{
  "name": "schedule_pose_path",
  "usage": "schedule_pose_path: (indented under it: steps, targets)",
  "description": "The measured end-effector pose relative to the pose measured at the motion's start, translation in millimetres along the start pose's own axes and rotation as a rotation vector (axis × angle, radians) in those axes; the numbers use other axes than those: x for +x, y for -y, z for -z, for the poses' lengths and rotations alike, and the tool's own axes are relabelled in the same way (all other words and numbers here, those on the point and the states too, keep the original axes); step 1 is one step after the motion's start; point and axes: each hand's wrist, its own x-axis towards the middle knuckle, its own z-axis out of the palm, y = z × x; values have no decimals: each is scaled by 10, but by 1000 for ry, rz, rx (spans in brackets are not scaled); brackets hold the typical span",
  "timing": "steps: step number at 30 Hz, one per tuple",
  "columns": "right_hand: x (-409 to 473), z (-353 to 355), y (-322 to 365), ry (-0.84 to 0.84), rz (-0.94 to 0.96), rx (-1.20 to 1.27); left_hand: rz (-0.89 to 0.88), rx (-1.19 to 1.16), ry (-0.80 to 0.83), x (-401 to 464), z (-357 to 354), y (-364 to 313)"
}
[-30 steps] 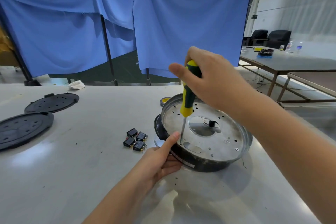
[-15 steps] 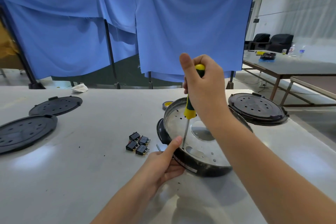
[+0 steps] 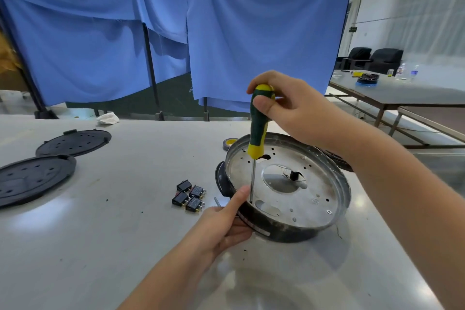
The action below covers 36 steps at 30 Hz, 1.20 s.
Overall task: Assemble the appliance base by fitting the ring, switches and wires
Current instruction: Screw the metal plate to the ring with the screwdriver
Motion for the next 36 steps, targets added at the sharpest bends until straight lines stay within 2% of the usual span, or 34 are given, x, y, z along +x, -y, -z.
schedule_pose_path:
  steps: [3, 8, 14, 17, 19, 22, 25, 28, 31, 34, 36]
  targets:
    - [0, -5, 16, -148, -27, -134, -3, -7, -7, -5, -2, 2]
    - [-56, -93, 114, -357, -36, -532, -11, -9, -13, -15, -20, 2]
    - [4, -87, 255, -413, -208, -838, -32, -9, -31, -27, -40, 10]
    - [-20, -106, 228, -364, -163, -950, -19, -12, -32, -34, -43, -5]
    - [-32, -94, 195, -232, -94, -855, -17, -13, -29, -37, -43, -8]
    - [-31, -13, 186, 34, -80, -338, -17, -16, -29, -44, -47, -8]
    - [-43, -19, 164, 92, -1, -128, -12, -22, -32, -42, -48, -16]
    - [-50, -72, 143, 43, 67, -115, -17, -23, -35, -39, -48, -16]
    - [-50, -96, 142, -76, 86, -301, -17, -21, -39, -35, -46, -9]
    - [-72, -127, 107, -263, 14, -504, -11, -20, -39, -41, -45, -13]
    - [-96, -129, 76, -362, -73, -546, -8, -19, -45, -35, -44, -18]
